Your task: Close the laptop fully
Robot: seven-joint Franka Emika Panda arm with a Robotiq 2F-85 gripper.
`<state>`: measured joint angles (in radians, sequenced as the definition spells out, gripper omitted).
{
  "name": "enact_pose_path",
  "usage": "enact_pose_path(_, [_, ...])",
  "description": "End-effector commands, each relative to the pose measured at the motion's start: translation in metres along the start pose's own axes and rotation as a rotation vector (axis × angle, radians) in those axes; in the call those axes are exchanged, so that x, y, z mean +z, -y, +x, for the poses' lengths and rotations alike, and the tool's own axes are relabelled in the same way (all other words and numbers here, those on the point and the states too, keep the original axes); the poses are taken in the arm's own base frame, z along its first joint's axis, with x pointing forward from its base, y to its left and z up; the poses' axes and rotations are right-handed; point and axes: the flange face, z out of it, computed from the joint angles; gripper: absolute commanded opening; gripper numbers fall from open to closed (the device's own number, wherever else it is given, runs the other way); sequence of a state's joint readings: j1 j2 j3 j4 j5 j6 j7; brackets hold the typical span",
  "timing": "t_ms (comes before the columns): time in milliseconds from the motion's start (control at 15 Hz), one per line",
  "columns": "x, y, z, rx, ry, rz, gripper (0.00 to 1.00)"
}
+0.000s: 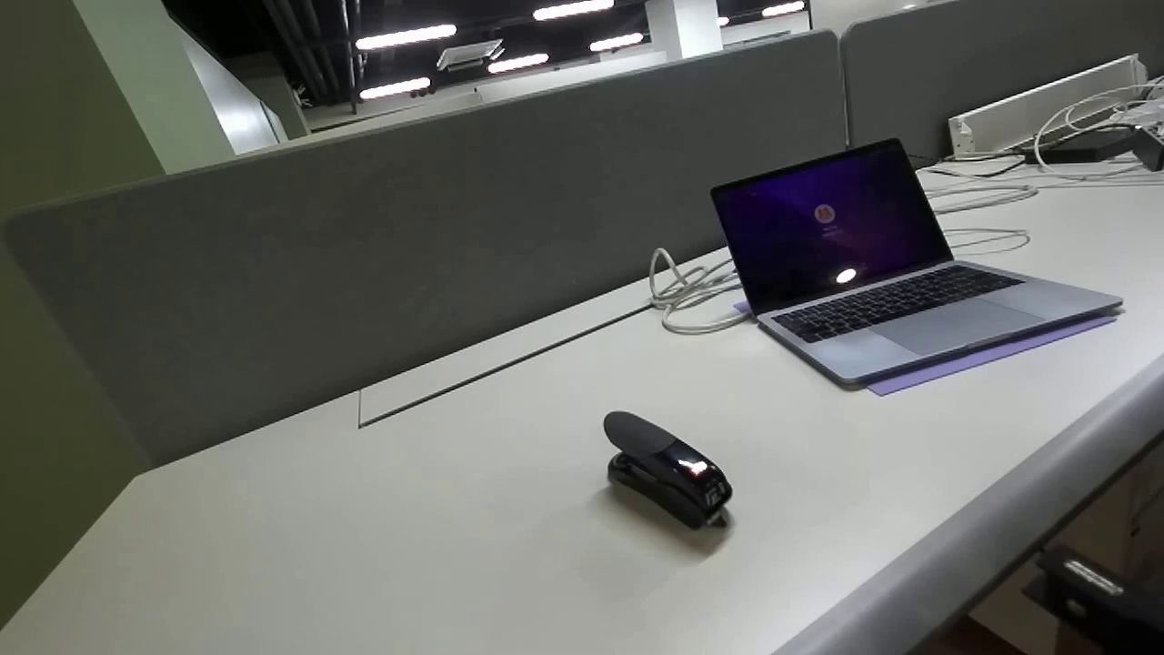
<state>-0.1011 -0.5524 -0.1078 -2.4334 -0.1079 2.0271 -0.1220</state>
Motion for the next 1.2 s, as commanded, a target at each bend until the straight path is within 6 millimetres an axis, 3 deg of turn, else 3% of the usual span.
enact_pose_path(0, [-0.001, 0.000, 0.000, 0.000, 0.001, 0.000, 1.00])
enact_pose_path(600, [-0.001, -0.003, 0.003, 0.006, -0.008, 0.003, 1.00])
enact_pose_path(1133, [0.024, -0.041, 0.056, 0.038, -0.048, 0.084, 1.00])
